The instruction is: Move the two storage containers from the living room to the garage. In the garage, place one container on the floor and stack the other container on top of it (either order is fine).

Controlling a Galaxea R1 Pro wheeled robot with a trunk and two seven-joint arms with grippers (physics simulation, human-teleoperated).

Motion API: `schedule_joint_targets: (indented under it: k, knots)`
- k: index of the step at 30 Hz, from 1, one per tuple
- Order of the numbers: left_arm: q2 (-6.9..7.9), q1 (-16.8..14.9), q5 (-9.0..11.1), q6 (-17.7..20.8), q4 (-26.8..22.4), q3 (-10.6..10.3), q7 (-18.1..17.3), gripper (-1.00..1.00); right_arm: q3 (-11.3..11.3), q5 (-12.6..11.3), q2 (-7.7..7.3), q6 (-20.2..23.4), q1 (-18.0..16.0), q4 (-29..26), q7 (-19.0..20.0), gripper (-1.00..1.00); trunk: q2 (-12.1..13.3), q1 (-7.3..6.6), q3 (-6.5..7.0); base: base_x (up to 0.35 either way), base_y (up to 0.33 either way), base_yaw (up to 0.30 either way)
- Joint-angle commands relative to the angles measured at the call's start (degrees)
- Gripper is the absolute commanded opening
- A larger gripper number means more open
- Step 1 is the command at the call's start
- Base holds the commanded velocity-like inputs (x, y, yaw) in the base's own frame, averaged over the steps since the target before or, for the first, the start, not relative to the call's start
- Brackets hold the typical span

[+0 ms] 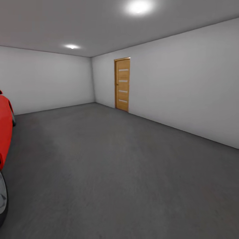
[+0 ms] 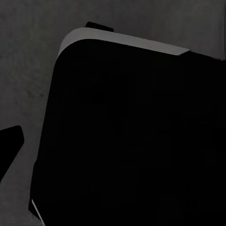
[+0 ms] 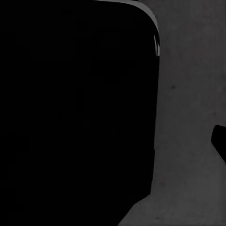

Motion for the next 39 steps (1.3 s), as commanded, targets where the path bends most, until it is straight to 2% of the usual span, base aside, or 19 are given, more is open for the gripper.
schedule_joint_targets:
  k: [1, 12, 17, 33, 39]
  knots:
    - [-0.01, 0.0, 0.2, -0.1, 0.0, 0.4, 0.1, 1.0, 0.0, 0.0, 0.04, -0.2, 0.0, 0.0, 0.0, 1.0, 0.0, 0.03, -0.05, 0.318, 0.0, 0.0]
    - [-0.03, 0.0, 0.3, -0.1, -0.1, 0.4, 0.0, 1.0, 0.1, 0.1, -0.37, -0.2, 0.0, 0.0, 0.0, 1.0, 0.0, 0.03, -0.05, 0.32, 0.0, 0.0]
    - [-0.03, 0.0, 0.3, -0.2, -0.1, 0.4, 0.0, 1.0, 0.0, 0.1, -0.01, -0.2, 0.0, 0.0, 0.0, 1.0, 0.0, 0.03, -0.05, 0.321, 0.0, 0.0]
    - [0.0, 0.0, 0.5, -0.2, -0.1, 0.6, 0.1, 1.0, 0.2, 0.2, -0.22, -0.2, 0.0, 0.0, 0.0, 1.0, 0.0, 0.03, -0.05, 0.321, 0.0, 0.0]
    - [0.05, 0.0, 2.3, -0.2, -0.1, 0.5, 0.1, 1.0, 0.0, 0.0, -0.27, -0.2, 0.0, 0.0, 0.0, 1.0, 0.0, 0.03, -0.05, 0.321, 0.0, 0.0]
